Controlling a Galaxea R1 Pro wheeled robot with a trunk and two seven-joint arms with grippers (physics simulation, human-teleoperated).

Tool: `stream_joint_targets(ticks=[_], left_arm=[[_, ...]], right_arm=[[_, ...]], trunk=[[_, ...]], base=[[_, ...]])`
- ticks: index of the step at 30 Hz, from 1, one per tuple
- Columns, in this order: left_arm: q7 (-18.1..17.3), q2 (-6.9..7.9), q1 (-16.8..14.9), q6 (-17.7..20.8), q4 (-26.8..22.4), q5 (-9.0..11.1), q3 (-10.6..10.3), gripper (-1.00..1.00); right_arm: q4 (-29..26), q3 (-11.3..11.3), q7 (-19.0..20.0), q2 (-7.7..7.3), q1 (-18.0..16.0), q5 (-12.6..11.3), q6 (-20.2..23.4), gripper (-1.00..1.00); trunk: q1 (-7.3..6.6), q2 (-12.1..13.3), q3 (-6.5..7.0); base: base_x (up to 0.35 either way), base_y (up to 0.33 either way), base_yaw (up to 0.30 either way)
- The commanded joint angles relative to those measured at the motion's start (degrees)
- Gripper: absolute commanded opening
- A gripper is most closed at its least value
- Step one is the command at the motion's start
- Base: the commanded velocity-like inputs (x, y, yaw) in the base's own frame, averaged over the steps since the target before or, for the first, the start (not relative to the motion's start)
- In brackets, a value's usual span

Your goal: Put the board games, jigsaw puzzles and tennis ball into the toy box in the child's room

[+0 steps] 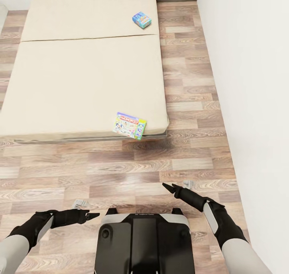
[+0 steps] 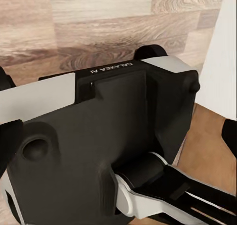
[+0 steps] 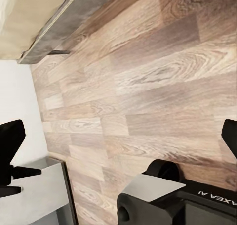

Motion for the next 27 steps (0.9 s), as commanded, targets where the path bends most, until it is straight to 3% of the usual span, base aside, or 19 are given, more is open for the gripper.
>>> stream_joint_targets(ticks=[1, 7, 14, 27], left_arm=[[-0.94, 0.20, -0.01, 0.52, -0.05, 0.59, -0.40, 1.00], [-7.06, 2.07, -0.01, 0.51, -0.08, 0.74, -0.31, 1.00], [-12.39, 3.00, -0.01, 0.55, -0.08, 0.83, -0.07, 1.00], [-15.26, 3.11, -0.01, 0.46, -0.08, 0.77, 1.01, 1.00]], right_arm=[[-0.13, -0.27, 0.50, 0.03, 0.02, -0.35, 0.54, 1.00], [-0.48, -0.56, 3.88, -0.02, 0.18, -0.60, 0.55, 1.00], [-0.56, -0.65, 6.11, 0.09, 0.26, -0.67, 0.49, 1.00], [-0.66, -0.67, 6.76, 0.14, 0.39, -0.71, 0.47, 1.00]], trunk=[[0.04, -0.08, 0.04], [0.04, -0.08, 0.61], [0.04, -0.08, 1.28], [0.04, -0.08, 2.51]], base=[[0.000, 0.000, 0.000], [0.000, 0.000, 0.000], [0.000, 0.000, 0.000], [0.000, 0.000, 0.000]])
